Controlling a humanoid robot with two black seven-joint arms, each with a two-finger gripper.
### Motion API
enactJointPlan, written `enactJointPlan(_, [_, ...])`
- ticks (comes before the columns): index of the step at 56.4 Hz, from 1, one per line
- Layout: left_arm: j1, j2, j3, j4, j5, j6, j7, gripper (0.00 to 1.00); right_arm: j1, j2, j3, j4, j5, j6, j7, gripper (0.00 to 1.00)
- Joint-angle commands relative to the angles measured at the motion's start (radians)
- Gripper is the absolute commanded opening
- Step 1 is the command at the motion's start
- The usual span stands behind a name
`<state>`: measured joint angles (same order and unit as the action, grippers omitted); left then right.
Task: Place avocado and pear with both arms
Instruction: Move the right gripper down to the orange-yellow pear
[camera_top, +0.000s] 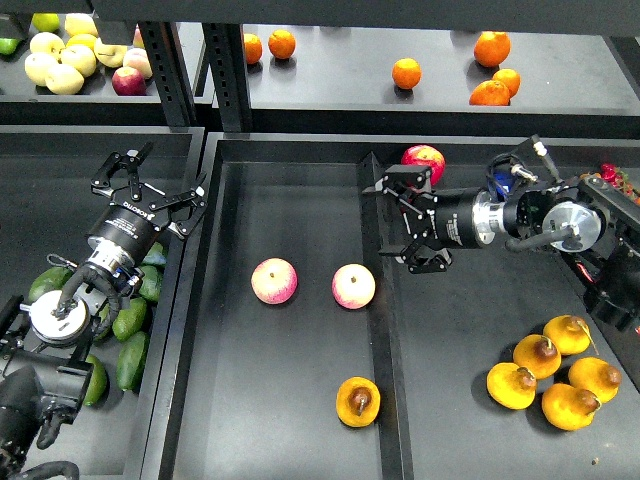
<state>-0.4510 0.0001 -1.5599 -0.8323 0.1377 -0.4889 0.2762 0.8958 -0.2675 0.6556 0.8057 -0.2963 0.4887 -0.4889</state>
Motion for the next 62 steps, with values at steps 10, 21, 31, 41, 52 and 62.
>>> enactJointPlan(10, [0.000, 0.000, 0.000, -0.001, 0.000, 0.000, 0.000, 0.89, 0.017, -0.003, -0.106, 0.061, -0.116, 0.000, 0.000, 1.00])
enactJointPlan(21, [0.006, 0.000, -0.002, -0.007, -0.001, 0.000, 0.000, 0.90, 0.020, -0.009, -0.208, 0.053, -0.115, 0.000, 0.000, 1.00])
enactJointPlan(31, [0.008, 0.000, 0.001, -0.008, 0.000, 0.000, 0.000, 0.91, -0.017, -0.013, -0.286, 0.055, -0.118, 0.000, 0.000, 1.00])
enactJointPlan(41, [0.006, 0.000, 0.003, -0.005, 0.000, 0.000, 0.000, 0.92, -0.100, -0.012, -0.313, 0.056, -0.118, 0.000, 0.000, 1.00])
enactJointPlan(52, [0.008, 0.000, 0.000, -0.002, 0.000, 0.000, -0.002, 0.98, -0.156, -0.007, -0.321, 0.064, -0.116, 0.000, 0.000, 1.00])
enactJointPlan(62, [0.008, 0.000, 0.000, -0.004, 0.000, 0.000, 0.000, 0.98, -0.184, 0.001, -0.324, 0.070, -0.113, 0.000, 0.000, 1.00])
